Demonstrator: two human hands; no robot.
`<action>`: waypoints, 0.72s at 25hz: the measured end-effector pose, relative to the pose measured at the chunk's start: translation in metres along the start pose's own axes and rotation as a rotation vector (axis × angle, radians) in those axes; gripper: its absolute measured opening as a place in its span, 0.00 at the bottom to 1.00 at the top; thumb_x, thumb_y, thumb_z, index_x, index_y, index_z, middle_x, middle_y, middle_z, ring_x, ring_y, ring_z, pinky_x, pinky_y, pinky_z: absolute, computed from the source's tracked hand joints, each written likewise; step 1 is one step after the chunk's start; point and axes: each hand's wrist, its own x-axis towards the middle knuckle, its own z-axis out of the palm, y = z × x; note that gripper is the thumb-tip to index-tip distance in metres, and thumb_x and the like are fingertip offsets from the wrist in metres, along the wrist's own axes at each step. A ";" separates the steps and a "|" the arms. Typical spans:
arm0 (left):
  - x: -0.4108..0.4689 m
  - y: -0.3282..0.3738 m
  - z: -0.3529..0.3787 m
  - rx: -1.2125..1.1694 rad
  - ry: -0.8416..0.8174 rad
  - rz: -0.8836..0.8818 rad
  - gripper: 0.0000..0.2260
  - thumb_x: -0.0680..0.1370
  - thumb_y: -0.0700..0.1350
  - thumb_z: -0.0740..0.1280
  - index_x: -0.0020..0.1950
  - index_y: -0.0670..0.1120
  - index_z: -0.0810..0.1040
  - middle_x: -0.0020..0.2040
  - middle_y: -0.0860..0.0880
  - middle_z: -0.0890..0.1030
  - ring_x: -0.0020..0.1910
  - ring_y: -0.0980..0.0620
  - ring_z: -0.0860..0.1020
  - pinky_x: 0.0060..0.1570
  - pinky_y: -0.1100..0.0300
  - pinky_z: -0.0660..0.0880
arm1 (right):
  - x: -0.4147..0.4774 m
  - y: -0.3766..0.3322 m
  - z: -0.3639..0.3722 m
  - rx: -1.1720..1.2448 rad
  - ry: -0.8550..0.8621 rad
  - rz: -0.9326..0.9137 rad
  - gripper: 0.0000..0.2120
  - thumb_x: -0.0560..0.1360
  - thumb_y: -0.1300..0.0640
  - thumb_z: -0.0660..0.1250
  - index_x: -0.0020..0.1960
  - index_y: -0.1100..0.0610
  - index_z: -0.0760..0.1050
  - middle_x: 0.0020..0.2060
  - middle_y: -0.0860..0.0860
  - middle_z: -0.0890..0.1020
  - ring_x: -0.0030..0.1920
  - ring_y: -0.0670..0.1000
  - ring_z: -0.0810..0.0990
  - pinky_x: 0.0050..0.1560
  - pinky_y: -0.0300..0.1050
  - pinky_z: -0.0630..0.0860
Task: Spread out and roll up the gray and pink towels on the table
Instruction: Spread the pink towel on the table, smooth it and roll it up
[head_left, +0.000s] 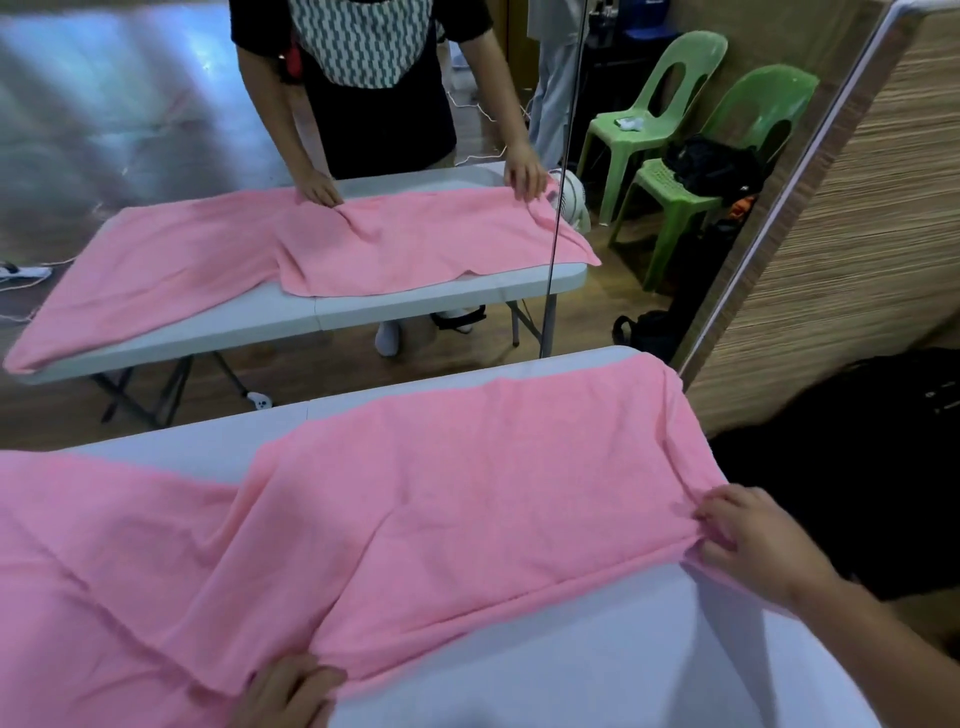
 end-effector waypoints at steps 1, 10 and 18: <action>-0.001 -0.009 -0.002 -0.001 -0.128 -0.071 0.19 0.83 0.51 0.54 0.43 0.49 0.82 0.36 0.46 0.82 0.42 0.54 0.72 0.47 0.62 0.69 | 0.010 0.004 -0.014 0.000 -0.057 0.068 0.10 0.62 0.43 0.70 0.42 0.41 0.79 0.46 0.42 0.76 0.45 0.50 0.75 0.47 0.46 0.75; 0.015 0.038 -0.042 -0.020 -0.170 -0.307 0.21 0.81 0.60 0.52 0.46 0.50 0.78 0.43 0.53 0.79 0.45 0.54 0.73 0.47 0.61 0.69 | -0.021 -0.086 -0.026 0.051 0.015 -0.286 0.17 0.69 0.37 0.66 0.49 0.48 0.80 0.48 0.46 0.79 0.50 0.50 0.74 0.52 0.49 0.73; 0.054 0.094 -0.074 -0.188 -0.242 -0.413 0.08 0.78 0.56 0.56 0.52 0.60 0.74 0.48 0.65 0.74 0.45 0.66 0.74 0.43 0.66 0.69 | -0.037 -0.292 0.051 0.043 0.055 -0.634 0.16 0.65 0.43 0.67 0.50 0.48 0.72 0.46 0.49 0.76 0.46 0.55 0.74 0.42 0.49 0.71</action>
